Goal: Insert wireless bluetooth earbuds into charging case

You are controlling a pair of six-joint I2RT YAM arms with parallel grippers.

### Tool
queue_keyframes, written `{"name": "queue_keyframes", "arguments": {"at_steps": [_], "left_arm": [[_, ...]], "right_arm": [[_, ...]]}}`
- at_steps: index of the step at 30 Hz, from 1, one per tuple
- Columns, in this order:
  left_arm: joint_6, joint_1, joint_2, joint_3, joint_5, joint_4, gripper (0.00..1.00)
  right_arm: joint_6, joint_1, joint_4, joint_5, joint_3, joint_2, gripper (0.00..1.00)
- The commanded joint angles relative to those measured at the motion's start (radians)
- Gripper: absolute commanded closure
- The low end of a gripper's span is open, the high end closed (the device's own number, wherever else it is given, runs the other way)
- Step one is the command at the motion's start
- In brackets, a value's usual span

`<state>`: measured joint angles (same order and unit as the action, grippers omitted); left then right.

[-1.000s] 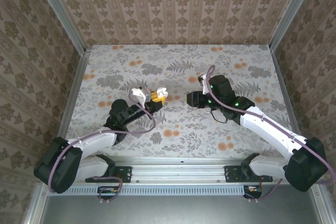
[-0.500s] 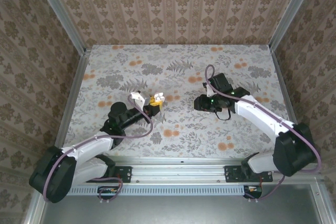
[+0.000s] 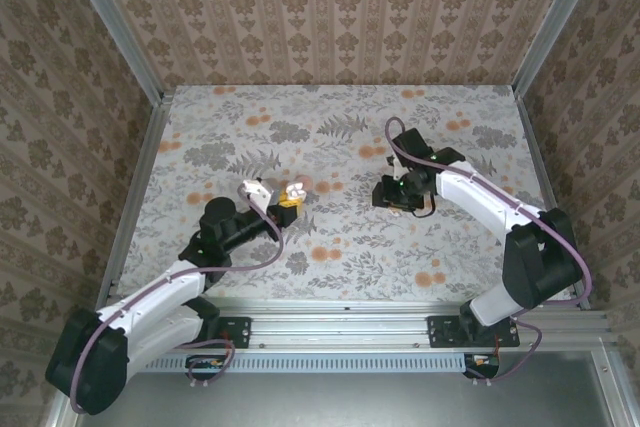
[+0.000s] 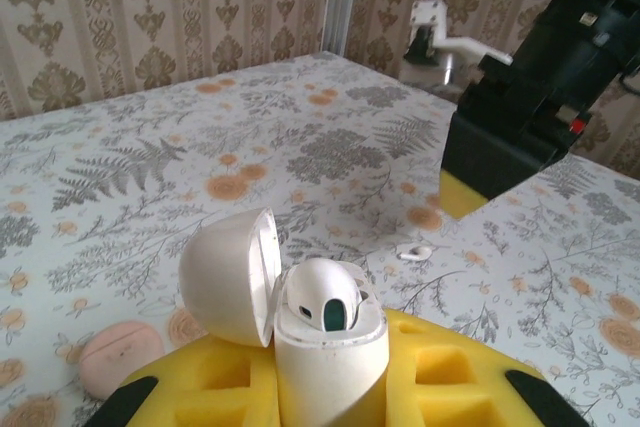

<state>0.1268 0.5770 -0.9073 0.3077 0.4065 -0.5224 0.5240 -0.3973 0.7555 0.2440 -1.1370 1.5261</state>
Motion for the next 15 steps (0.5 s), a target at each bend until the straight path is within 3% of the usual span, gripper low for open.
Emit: {"name": "queue_keyframes", "arguments": {"at_steps": [1,15], "left_arm": [[-0.004,-0.016,0.013,0.012,0.009,0.044,0.91],[0.044,-0.102,-0.101,0.085,0.071,0.081,0.92]], "right_arm": [[0.019,0.010,0.103,-0.049,-0.033,0.013,0.58],[0.143,0.100,0.154,-0.092,0.008,0.033,0.57]]}}
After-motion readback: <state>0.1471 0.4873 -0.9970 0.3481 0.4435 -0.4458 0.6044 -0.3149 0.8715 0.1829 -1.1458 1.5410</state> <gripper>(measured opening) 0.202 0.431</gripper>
